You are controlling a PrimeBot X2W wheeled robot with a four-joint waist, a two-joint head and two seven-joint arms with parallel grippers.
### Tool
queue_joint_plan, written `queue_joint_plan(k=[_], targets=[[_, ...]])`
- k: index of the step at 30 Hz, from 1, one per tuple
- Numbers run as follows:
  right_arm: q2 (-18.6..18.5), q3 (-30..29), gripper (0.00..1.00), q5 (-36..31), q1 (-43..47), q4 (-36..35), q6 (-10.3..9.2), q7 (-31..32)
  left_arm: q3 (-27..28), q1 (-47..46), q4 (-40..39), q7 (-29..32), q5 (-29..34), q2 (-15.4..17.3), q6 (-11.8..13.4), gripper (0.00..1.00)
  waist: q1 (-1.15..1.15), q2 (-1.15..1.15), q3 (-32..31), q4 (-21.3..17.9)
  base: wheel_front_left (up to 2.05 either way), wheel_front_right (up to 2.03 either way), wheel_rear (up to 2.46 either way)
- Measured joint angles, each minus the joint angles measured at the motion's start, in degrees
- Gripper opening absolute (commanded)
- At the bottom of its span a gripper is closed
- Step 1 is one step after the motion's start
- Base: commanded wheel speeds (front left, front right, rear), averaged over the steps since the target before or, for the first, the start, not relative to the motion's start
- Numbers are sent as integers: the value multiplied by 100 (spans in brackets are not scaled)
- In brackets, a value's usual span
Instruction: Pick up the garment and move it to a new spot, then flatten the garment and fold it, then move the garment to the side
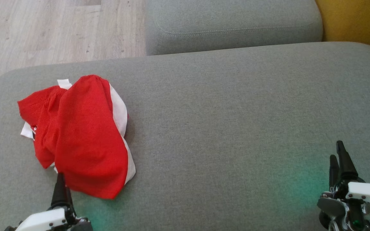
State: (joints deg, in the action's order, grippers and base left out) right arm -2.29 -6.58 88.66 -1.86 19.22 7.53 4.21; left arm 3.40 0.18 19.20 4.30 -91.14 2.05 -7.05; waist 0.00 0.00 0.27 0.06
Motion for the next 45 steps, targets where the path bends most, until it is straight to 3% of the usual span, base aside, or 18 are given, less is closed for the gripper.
queue_joint_plan(k=[8,20,27,45], targets=[[0,5,100,-544,0,-115,0,-153,20,1,-96,-146,304,-1,0,100,0,0,-4,2,0,0,0],[0,-21,100,-1938,0,-535,0,-331,219,-18,-345,-344,1004,0,0,100,0,0,14,-5,0,0,0],[0,34,100,-2744,0,-768,0,-459,159,-19,-572,-465,1661,-1,59,100,0,0,20,2,0,0,0],[-1,285,100,-4675,19,-964,0,-734,-681,-17,-1022,-750,3783,3,335,100,0,0,-3,13,0,0,0]])
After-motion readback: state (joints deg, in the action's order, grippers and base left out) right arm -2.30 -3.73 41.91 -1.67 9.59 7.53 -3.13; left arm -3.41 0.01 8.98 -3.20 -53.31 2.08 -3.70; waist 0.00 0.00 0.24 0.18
